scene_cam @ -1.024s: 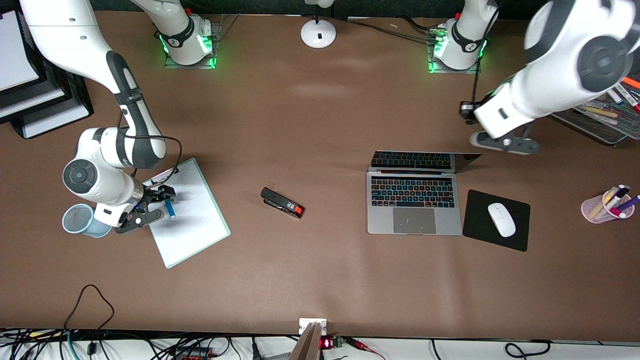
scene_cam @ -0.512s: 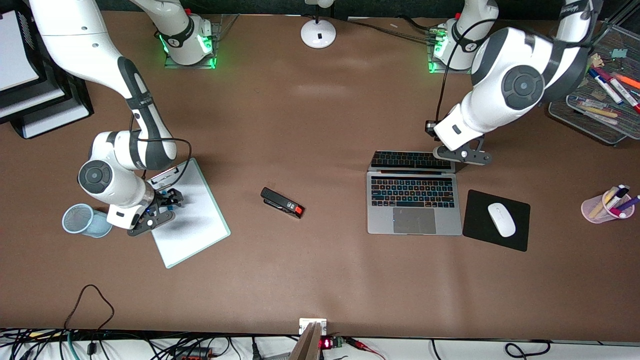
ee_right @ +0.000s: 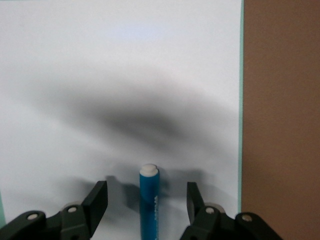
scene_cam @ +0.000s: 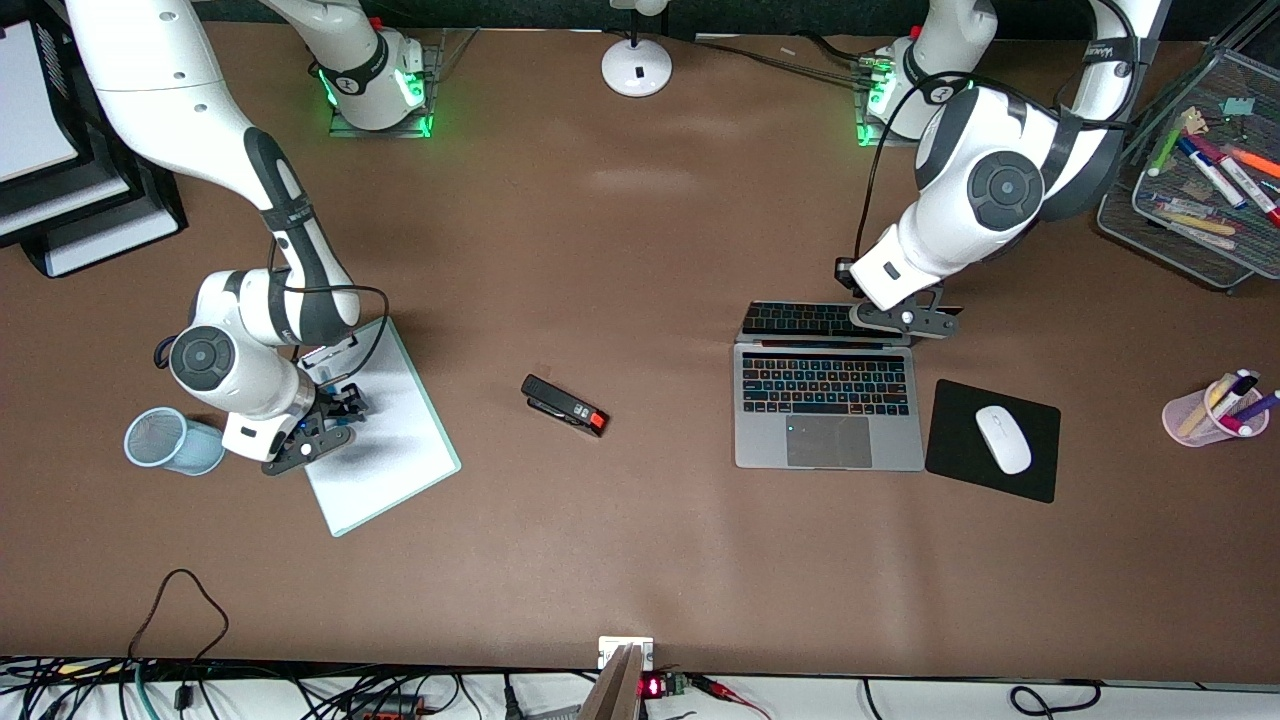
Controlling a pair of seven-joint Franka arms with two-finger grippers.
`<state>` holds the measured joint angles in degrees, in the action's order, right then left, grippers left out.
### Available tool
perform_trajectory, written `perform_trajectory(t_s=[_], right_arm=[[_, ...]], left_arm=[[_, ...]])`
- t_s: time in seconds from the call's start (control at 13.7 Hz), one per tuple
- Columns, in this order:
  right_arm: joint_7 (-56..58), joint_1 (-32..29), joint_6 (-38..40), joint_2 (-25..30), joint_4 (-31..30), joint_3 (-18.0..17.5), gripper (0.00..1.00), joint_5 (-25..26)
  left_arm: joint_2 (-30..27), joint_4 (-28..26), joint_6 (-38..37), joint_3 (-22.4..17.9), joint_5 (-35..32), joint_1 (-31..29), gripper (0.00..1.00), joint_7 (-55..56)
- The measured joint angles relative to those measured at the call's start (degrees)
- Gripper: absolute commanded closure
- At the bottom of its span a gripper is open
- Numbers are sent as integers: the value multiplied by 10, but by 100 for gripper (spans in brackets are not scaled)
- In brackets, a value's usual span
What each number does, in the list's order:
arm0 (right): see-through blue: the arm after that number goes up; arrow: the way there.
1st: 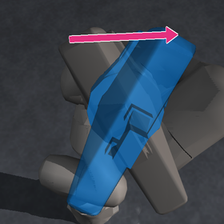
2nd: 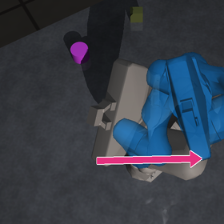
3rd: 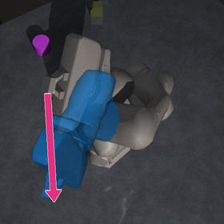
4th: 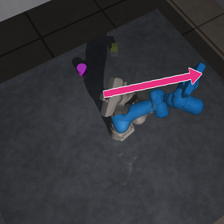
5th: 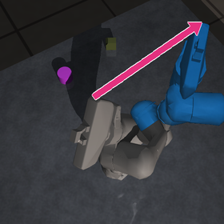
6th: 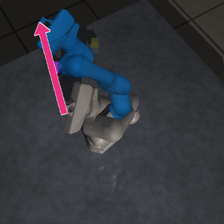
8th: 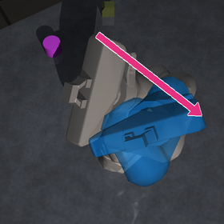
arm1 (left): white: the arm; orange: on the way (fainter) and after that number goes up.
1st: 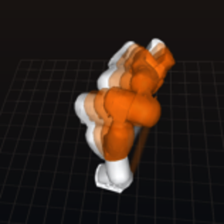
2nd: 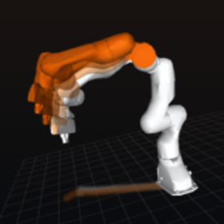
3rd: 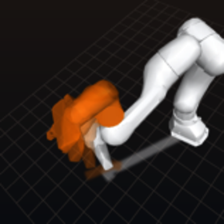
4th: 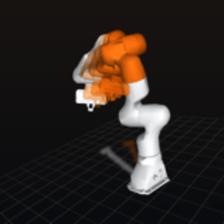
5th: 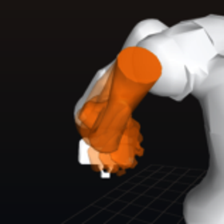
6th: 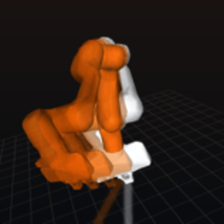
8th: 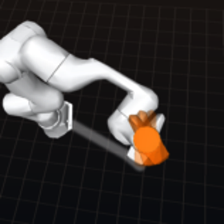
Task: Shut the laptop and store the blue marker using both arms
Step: 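Grasp the blue marker with the right gripper while the left gripper pushes the lid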
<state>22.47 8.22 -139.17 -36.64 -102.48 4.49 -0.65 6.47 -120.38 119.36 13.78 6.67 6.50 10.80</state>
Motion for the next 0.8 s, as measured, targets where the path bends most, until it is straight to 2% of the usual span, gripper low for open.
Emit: perform_trajectory(t_s=[0.51,0.8], right_arm=[[0,0,0,-5,0,0,40,-12],[0,-1,0,-5,3,0,54,-13]], left_arm=[[25,0,112,0,0,0,100,0],[58,0,188,0,0,-1,100,-1]])
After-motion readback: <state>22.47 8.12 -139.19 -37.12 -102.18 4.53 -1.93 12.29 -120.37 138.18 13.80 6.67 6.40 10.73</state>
